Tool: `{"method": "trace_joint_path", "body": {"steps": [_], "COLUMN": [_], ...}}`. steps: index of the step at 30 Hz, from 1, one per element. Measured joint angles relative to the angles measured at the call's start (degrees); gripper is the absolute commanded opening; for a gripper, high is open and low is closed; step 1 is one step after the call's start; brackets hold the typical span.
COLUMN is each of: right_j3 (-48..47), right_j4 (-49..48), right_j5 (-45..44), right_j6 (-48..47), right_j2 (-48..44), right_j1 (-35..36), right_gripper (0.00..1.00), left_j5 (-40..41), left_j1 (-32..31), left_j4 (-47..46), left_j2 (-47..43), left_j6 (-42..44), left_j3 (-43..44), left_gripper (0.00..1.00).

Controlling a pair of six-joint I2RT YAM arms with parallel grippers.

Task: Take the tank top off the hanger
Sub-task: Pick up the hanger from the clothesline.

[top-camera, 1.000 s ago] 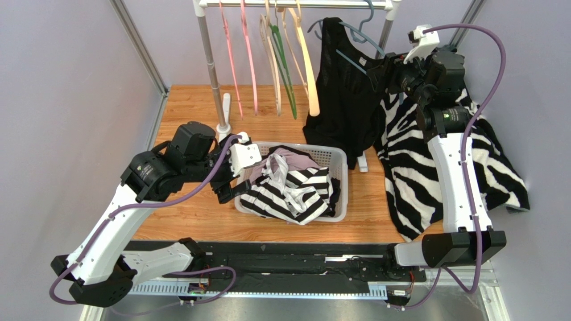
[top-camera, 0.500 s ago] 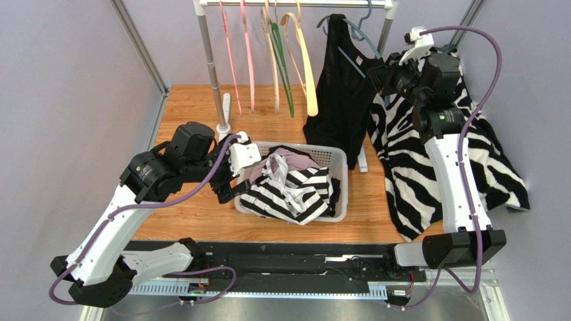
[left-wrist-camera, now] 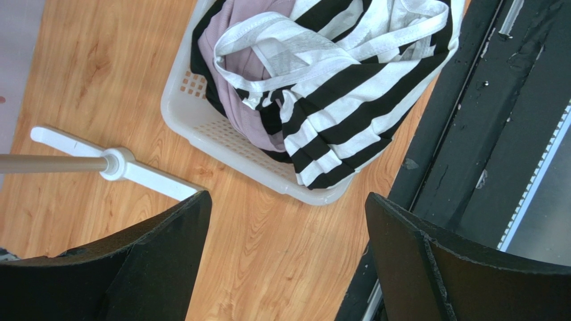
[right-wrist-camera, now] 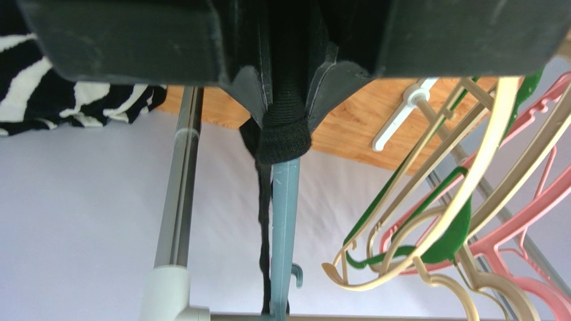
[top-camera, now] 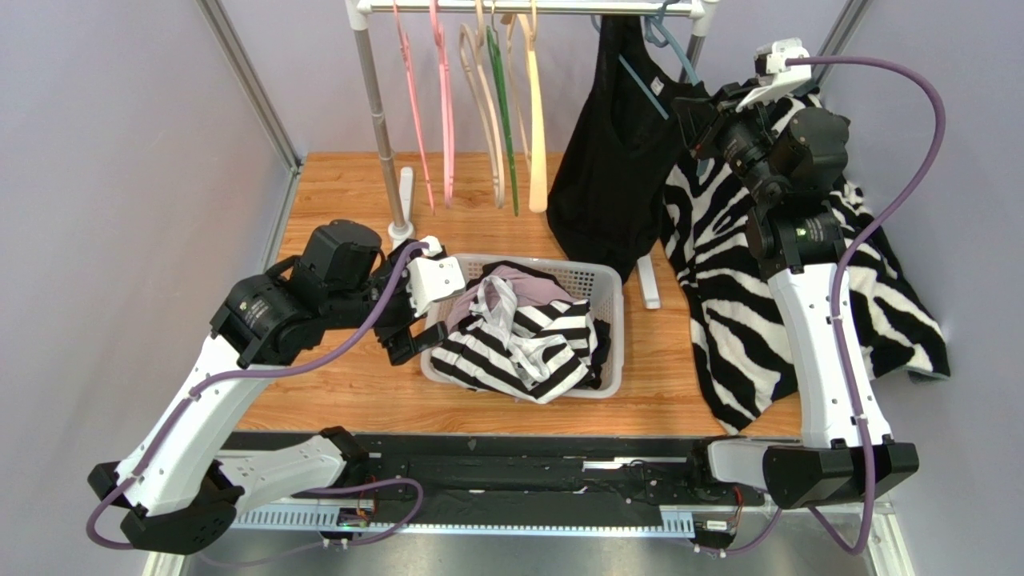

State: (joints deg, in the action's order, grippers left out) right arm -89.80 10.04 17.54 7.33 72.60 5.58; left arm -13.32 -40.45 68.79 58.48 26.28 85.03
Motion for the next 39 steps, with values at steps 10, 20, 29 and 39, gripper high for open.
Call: {"method": "trace_joint_path", "body": {"steps": [10,20,29,39], "right_j3": [9.75,5.18,-16.68,-28.02], "right_j4": [6.60,16.61,15.47,5.05], "right_j5": [2.78,3.82,8.28,16.72], "right_j6": [0.55,1.62,9.38,22.58], "right_j2": [-13.92,-27.19,-23.61,-16.41], "right_j1": [0.02,0.02,0.02,0.02], "right_gripper": [0.00,0.00,0.00,0.00], "left_j5": [0.37,1.42,1.42,1.40], "left_j1": [0.00,0.00,0.02,0.02], "left_j4": [-0.15,-0.44,-0.44,-0.81], "left_j2": [-0.20,-1.31,-2.84,-3.37], "left_j6": [0.00,0.00,-0.07,-0.39], "left_j3": [0.00,0.00,-0.02,-0.83], "left_gripper": [0.93,0.93,0.93,0.93]}}
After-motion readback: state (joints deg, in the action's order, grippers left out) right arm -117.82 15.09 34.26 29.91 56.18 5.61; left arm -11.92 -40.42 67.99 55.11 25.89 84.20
